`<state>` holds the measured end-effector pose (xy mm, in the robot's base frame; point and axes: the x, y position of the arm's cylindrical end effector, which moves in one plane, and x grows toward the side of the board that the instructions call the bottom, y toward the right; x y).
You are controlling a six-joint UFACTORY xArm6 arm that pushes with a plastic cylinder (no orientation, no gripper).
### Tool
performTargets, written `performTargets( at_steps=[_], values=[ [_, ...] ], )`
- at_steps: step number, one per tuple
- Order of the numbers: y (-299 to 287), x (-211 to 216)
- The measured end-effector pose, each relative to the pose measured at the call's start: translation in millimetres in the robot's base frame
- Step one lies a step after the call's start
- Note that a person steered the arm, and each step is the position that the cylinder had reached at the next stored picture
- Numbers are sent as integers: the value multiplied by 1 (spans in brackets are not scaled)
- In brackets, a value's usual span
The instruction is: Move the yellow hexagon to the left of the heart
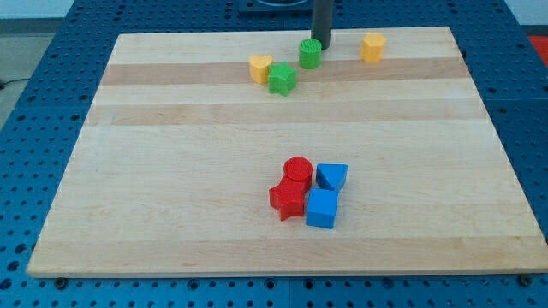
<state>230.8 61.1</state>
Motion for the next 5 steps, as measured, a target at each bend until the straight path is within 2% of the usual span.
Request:
performTargets(
  at_steps=[1,2,3,5],
  values=[
    [0,0],
    [24,5],
    [35,49],
    [146,42]
  ],
)
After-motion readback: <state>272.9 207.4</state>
